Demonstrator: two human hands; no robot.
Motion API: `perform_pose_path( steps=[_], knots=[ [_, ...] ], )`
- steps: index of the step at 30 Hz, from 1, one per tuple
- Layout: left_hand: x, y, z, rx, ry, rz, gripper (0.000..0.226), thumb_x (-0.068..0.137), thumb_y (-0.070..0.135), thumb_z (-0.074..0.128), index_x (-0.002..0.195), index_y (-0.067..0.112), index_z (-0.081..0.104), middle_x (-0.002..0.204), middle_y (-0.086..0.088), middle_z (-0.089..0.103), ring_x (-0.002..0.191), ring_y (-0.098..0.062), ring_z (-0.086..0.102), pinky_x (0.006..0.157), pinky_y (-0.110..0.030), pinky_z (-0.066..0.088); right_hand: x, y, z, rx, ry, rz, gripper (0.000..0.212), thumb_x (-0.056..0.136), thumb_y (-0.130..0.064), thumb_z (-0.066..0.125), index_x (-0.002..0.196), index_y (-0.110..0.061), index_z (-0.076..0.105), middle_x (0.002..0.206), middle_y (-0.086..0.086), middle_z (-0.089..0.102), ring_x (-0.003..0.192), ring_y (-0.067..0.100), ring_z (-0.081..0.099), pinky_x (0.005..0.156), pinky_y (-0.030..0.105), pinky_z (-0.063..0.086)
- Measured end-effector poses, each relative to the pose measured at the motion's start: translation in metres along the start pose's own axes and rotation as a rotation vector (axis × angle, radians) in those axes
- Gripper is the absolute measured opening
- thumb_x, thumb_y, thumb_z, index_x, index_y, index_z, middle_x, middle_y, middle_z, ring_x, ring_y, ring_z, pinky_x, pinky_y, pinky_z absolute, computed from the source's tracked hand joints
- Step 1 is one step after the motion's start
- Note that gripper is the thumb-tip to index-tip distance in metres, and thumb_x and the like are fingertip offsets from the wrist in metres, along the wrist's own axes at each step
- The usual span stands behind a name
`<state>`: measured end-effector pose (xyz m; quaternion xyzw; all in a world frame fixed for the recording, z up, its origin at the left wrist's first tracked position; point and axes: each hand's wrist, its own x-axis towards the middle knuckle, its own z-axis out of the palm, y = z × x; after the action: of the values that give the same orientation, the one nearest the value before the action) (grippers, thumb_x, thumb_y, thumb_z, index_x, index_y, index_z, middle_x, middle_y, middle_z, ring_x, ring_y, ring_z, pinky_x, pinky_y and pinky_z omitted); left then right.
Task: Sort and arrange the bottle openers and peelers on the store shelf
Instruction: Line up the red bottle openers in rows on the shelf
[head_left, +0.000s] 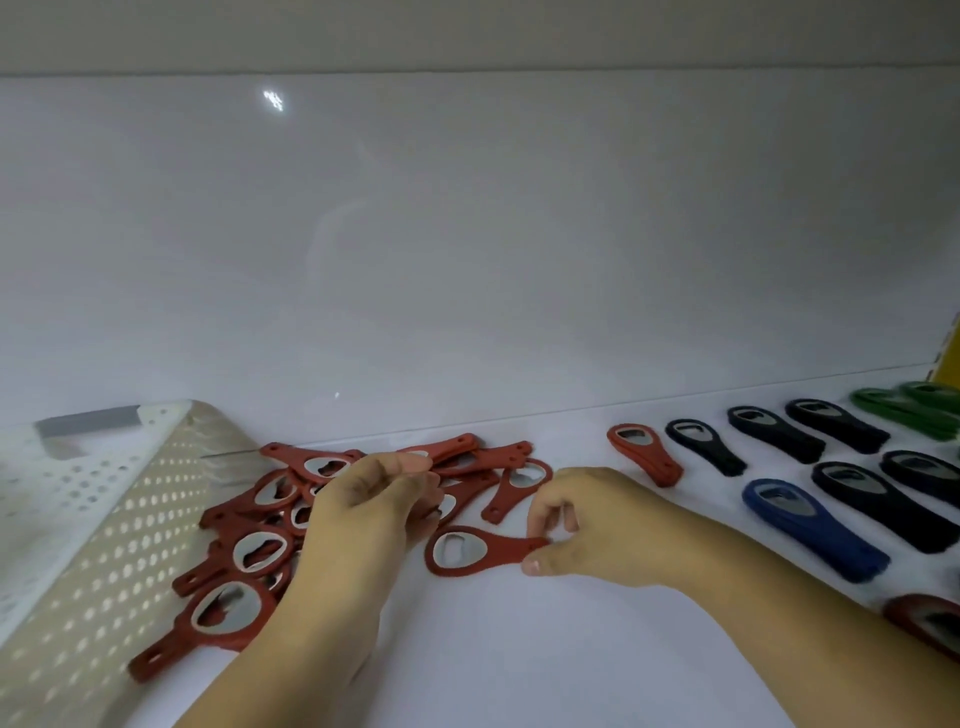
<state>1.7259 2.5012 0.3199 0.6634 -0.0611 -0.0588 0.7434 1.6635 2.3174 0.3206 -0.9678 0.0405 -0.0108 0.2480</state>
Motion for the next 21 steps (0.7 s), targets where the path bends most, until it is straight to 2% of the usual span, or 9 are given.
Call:
perform_pose_path(
  steps=[3, 5, 8, 10, 13, 16, 18, 19, 21],
  knots=[
    [0.002, -0.001, 0.001, -0.059, 0.050, 0.002, 0.020, 0.089, -0.004, 0.052, 0.082, 0.009, 0.066, 0.079, -0.011, 0.071, 0.083, -0.024, 0.067, 0.079, -0.031, 0.053, 0.004, 0.000, 0.006, 0.126, 0.039, -0.014, 0.020, 0.073, -0.035, 0.080, 0.075, -0.031, 0.061, 0.069, -0.014, 0.054, 0.056, -0.005, 0.049, 0.055, 0.010, 0.040],
    [0.003, -0.001, 0.002, -0.121, 0.096, -0.013, 0.018, 0.089, -0.001, 0.053, 0.085, 0.013, 0.063, 0.086, -0.008, 0.069, 0.088, -0.022, 0.065, 0.084, -0.031, 0.050, 0.008, -0.001, 0.011, 0.242, 0.125, -0.011, 0.018, 0.073, -0.030, 0.081, 0.073, -0.026, 0.063, 0.066, -0.010, 0.058, 0.054, 0.001, 0.048, 0.059, 0.022, 0.045],
    [0.005, -0.001, 0.001, -0.182, 0.160, -0.012, 0.014, 0.093, 0.009, 0.055, 0.103, 0.016, 0.060, 0.106, -0.007, 0.065, 0.098, -0.019, 0.063, 0.092, -0.031, 0.048, 0.011, -0.007, 0.015, 0.387, 0.262, 0.015, 0.018, 0.075, -0.027, 0.078, 0.068, -0.025, 0.062, 0.060, -0.002, 0.060, 0.055, 0.011, 0.049, 0.058, 0.029, 0.043],
    [0.003, -0.002, 0.002, -0.205, 0.174, 0.001, 0.024, 0.092, 0.012, 0.057, 0.116, 0.015, 0.057, 0.113, -0.006, 0.063, 0.102, -0.018, 0.062, 0.093, -0.030, 0.048, 0.010, -0.011, 0.015, 0.488, 0.318, 0.010, 0.017, 0.079, -0.029, 0.075, 0.068, -0.023, 0.063, 0.062, 0.006, 0.065, 0.056, 0.017, 0.051, 0.059, 0.038, 0.048],
    [-0.004, 0.000, 0.007, -0.337, 0.005, -0.087, 0.022, 0.092, 0.011, 0.057, 0.113, 0.008, 0.057, 0.101, -0.010, 0.065, 0.091, -0.020, 0.065, 0.086, -0.030, 0.053, 0.009, -0.018, 0.018, 0.623, 0.338, -0.024, 0.013, 0.080, -0.025, 0.074, 0.072, -0.020, 0.066, 0.062, 0.000, 0.069, 0.057, 0.014, 0.054, 0.065, 0.044, 0.053],
    [-0.009, -0.001, 0.011, -0.415, -0.237, -0.247, 0.026, 0.097, 0.018, 0.047, 0.111, 0.002, 0.062, 0.104, -0.019, 0.070, 0.096, -0.032, 0.069, 0.081, -0.041, 0.057, 0.005, -0.026, 0.026, 0.665, 0.199, -0.133, 0.013, 0.078, -0.021, 0.076, 0.069, -0.021, 0.067, 0.060, -0.005, 0.063, 0.056, 0.010, 0.053, 0.061, 0.035, 0.050],
    [-0.007, -0.002, 0.010, -0.415, -0.216, -0.251, 0.028, 0.099, 0.017, 0.041, 0.112, 0.003, 0.062, 0.102, -0.019, 0.071, 0.094, -0.033, 0.069, 0.083, -0.046, 0.055, 0.004, -0.027, 0.028, 0.599, 0.138, -0.196, 0.021, 0.083, -0.025, 0.071, 0.063, -0.024, 0.066, 0.057, -0.008, 0.060, 0.055, 0.006, 0.053, 0.060, 0.027, 0.048],
    [-0.006, -0.001, 0.009, -0.431, -0.194, -0.242, 0.027, 0.099, 0.014, 0.040, 0.110, 0.001, 0.062, 0.098, -0.019, 0.072, 0.089, -0.033, 0.070, 0.081, -0.046, 0.055, 0.005, -0.024, 0.028, 0.556, 0.149, -0.202, 0.024, 0.085, -0.029, 0.068, 0.062, -0.025, 0.065, 0.057, -0.009, 0.059, 0.055, 0.005, 0.053, 0.060, 0.029, 0.048],
    [-0.006, 0.001, 0.006, -0.420, -0.148, -0.252, 0.023, 0.098, 0.012, 0.041, 0.103, 0.002, 0.062, 0.083, -0.016, 0.072, 0.070, -0.028, 0.071, 0.065, -0.038, 0.057, 0.010, -0.017, 0.026, 0.411, 0.230, -0.166, 0.019, 0.086, -0.040, 0.063, 0.072, -0.029, 0.066, 0.060, -0.011, 0.058, 0.057, 0.007, 0.051, 0.061, 0.032, 0.047]
  ],
)
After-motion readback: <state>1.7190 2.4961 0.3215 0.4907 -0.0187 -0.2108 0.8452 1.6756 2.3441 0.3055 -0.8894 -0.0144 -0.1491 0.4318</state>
